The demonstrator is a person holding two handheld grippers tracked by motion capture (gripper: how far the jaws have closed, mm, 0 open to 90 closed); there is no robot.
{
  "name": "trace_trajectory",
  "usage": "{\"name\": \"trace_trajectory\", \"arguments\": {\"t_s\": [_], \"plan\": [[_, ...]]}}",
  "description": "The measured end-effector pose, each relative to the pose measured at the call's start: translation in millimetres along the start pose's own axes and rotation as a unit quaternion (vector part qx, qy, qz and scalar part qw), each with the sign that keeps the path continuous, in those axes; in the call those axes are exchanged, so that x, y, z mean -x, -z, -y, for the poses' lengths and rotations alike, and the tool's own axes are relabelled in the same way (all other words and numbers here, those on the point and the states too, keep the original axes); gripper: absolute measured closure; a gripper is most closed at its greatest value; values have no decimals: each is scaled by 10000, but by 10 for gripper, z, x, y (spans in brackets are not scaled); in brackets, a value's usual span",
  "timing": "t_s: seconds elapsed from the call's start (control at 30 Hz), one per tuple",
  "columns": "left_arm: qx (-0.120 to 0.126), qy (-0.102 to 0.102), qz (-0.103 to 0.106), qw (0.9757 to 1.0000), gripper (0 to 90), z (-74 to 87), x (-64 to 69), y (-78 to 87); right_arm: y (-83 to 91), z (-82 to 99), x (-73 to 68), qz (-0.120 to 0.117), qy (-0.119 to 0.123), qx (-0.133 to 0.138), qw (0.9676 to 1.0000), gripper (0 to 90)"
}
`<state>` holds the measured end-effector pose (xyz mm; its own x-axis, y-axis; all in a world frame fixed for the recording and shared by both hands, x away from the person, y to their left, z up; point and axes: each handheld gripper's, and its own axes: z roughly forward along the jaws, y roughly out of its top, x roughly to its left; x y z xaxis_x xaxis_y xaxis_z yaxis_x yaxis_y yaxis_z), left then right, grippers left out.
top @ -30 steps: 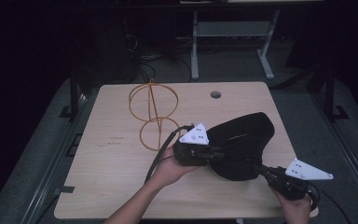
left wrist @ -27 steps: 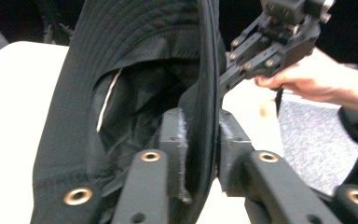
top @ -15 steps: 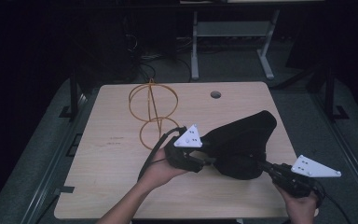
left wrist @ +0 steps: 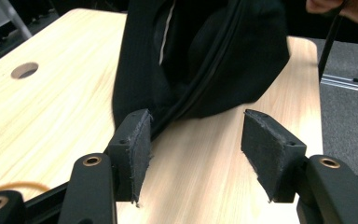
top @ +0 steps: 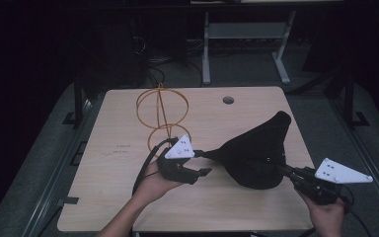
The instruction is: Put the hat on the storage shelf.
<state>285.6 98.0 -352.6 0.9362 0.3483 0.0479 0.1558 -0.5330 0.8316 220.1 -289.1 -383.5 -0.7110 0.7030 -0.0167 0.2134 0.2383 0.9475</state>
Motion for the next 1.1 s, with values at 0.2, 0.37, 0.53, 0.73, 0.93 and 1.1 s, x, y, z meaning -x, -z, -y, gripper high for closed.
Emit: {"name": "trace_trajectory", "arguments": {"t_s": [0.2, 0.37, 0.53, 0.73, 0.93, 1.1], "plan": [[-11, 97, -67, 9999, 410, 141, -34, 80, 55, -145, 25, 4, 146, -13, 9999, 882], [-62, 236, -82, 9997, 403, 297, -68, 121, 80, -232, 43, -19, 170, 13, 9999, 883], [-89, 301, -118, 9994, 402, 416, -80, 151, 93, -314, 64, -55, 204, 37, 9998, 884], [-113, 410, -157, 9990, 397, 561, -90, 182, 108, -449, 78, -74, 280, 50, 9996, 884], [-159, 453, -190, 9987, 394, 670, -91, 211, 124, -610, 75, -69, 428, 98, 9990, 883], [-156, 490, -226, 9984, 389, 739, -95, 245, 125, -734, 66, -74, 520, 169, 9985, 884]]}}
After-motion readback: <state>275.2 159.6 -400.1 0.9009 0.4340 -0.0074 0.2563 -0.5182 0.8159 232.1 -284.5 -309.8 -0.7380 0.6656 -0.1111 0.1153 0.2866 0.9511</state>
